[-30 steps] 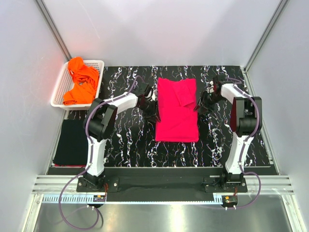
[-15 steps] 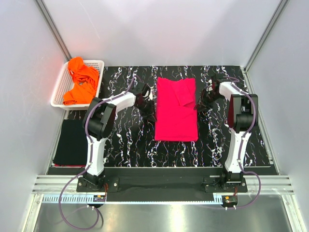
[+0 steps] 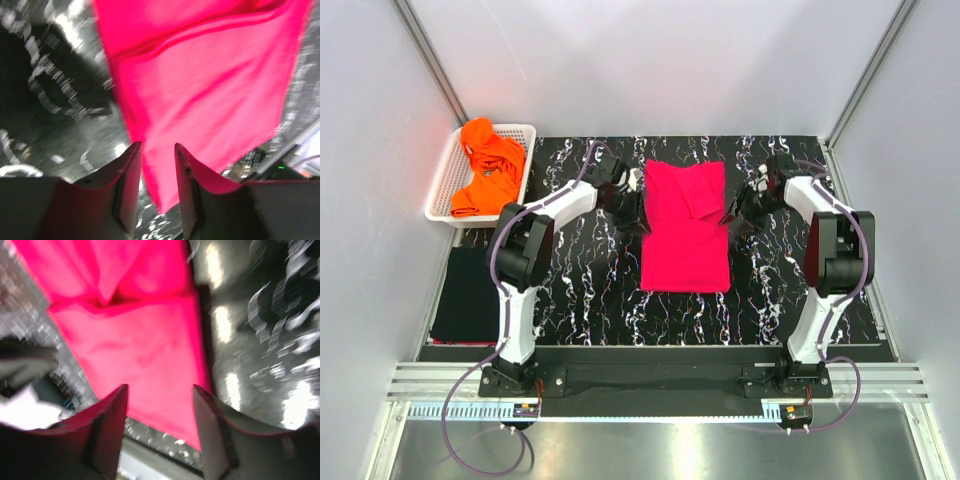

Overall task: Fold and stack the t-shirts
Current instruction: Fold the tshirt

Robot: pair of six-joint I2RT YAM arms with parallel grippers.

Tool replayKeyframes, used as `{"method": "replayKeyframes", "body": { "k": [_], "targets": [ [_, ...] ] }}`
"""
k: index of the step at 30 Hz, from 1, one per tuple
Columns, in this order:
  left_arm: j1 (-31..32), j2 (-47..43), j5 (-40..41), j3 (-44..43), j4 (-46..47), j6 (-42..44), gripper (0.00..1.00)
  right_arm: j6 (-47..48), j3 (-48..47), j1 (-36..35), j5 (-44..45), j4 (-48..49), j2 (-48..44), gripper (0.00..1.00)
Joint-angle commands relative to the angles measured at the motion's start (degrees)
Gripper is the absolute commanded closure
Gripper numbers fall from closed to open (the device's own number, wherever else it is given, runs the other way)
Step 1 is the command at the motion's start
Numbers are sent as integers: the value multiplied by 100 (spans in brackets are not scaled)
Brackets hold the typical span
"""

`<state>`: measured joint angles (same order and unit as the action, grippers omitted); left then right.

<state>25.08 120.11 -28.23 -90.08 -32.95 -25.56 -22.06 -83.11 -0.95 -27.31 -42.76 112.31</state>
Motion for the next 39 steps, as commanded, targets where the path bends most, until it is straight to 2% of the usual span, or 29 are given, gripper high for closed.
{"method": "replayKeyframes", "body": {
  "k": [1, 2, 5, 11, 15, 20, 23, 27, 30, 34, 36, 39],
  "targets": [
    [-12, 187, -761, -387, 587, -360, 65, -297, 715, -19, -1036, 320, -341, 42],
    [-21, 266, -824, -370, 858, -457, 66, -316, 917, -37, -1153, 539, -411, 51],
    [-38, 556, -763, -405, 1097, -555, 66, -298, 1612, -45, -1426, 769, -596, 66],
    [-275, 1101, -684, -616, 1045, -626, 67, -228, 2597, -11, -1269, 901, -728, 77],
    [-363, 998, -561, -642, 721, -328, 67, -97, 2818, 51, -725, 709, -1052, 78],
    [-250, -55, -684, -20, 641, -335, 55, 132, 2590, 34, -670, 208, -1518, 72],
    [-48, -453, -833, 437, 632, -379, 54, 115, 2511, -80, -968, 181, -1721, 69],
    [295, -796, -1070, 939, 658, -371, 59, -121, 2492, -510, -1706, 303, -1441, 68],
    [515, -718, -1132, 1343, 728, -239, 62, -351, 2852, -511, -1822, 742, -1353, 73],
    [524, -498, -1238, 1722, 807, -186, 64, -211, 3239, -485, -1726, 848, -1063, 79],
    [498, -454, -1194, 1880, 790, -177, 65, -272, 3546, -301, -1481, 901, -1001, 87],
    [480, -533, -1062, 2012, 790, -90, 65, -290, 3872, 50, -1268, 963, -1141, 90]
  ]
}}
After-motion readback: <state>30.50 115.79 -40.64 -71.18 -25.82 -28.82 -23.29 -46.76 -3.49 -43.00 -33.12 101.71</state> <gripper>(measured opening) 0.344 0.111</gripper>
